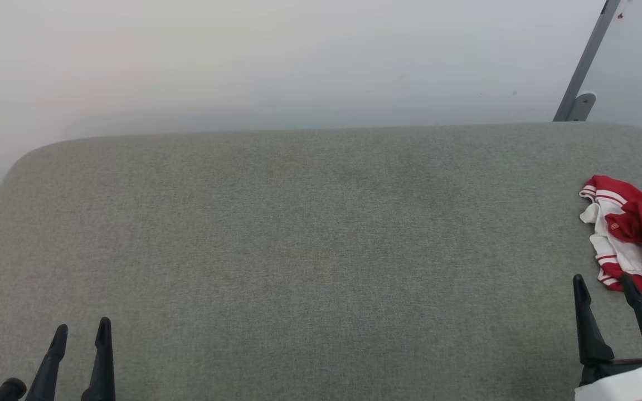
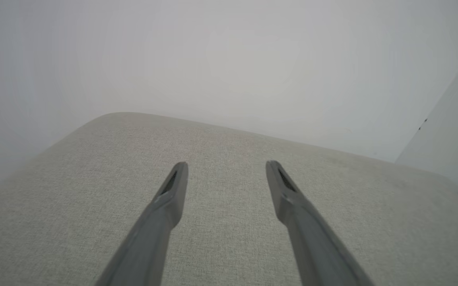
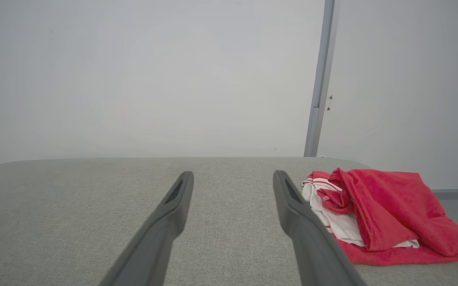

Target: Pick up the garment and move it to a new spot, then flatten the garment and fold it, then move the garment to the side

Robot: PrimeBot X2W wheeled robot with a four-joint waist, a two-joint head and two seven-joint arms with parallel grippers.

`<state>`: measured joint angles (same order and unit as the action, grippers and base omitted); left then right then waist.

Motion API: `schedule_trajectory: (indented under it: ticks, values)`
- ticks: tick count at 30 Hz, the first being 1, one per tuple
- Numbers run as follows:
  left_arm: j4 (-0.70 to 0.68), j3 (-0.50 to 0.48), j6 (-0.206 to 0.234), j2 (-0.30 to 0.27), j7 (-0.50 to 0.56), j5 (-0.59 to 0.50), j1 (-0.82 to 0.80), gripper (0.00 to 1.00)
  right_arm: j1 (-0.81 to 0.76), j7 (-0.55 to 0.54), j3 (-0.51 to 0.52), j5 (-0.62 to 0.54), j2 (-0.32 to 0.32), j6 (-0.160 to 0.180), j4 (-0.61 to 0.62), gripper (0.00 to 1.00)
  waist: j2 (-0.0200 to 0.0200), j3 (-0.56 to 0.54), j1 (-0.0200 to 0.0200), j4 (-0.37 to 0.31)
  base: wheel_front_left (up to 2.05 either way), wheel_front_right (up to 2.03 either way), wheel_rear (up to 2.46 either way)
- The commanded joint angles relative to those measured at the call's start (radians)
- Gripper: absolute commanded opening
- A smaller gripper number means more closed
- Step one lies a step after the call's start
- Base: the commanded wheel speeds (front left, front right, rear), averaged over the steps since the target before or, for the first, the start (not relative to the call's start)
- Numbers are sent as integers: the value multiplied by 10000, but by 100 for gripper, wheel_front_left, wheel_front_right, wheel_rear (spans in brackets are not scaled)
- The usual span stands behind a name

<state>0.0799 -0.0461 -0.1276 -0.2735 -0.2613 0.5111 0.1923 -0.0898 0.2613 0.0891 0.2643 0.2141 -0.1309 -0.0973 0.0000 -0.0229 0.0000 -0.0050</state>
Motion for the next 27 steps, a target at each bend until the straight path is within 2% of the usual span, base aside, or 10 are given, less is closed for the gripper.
schedule_trajectory:
  ticks: [1,27]
  values:
    - [28,54,-26,-51,-50,37,99,100,-164,42,15,-42,-100,3,119,100,0,-19,0,-21,0,0,0]
    - [-22,185,-27,-155,-51,-461,-205,100,-434,42,95,-229,-469,3,232,100,0,-123,0,-68,0,0,0]
